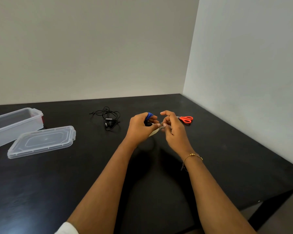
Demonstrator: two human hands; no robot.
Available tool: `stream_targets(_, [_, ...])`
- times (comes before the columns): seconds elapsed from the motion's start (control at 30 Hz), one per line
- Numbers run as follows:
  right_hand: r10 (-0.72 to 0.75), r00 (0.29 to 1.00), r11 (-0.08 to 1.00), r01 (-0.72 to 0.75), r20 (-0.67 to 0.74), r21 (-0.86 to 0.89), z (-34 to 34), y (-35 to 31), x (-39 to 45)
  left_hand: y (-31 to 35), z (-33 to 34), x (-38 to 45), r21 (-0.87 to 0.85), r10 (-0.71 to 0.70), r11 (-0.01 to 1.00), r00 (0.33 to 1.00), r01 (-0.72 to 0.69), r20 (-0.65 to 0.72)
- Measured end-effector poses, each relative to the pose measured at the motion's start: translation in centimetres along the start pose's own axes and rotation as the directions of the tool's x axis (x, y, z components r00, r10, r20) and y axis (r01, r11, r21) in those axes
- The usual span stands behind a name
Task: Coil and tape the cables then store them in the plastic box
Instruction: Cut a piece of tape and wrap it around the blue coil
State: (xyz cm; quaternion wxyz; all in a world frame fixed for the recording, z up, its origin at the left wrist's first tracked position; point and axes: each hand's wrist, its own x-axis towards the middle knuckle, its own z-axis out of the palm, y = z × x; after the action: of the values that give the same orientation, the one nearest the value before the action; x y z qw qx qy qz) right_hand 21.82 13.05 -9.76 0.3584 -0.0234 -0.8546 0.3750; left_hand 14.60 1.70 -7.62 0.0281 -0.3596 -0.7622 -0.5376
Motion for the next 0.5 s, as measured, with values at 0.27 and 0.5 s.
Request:
stream_targets(0.27, [-0.159,0.975,0.987,0.152,-0.158,-0.057,-1.2,-2.3,1.0,2.0,-1.7,0.6,-0.236,0.048,0.971,0.997,-0.031,0.064])
stream_targets(0.5, [-0.184,0.981,0.983,0.182,-0.063,-0.033,-3.1,-4.2,3.9,3.1,-2.9,1.8,-0.296,0.016,0.955,0.999,-0.005,0.033])
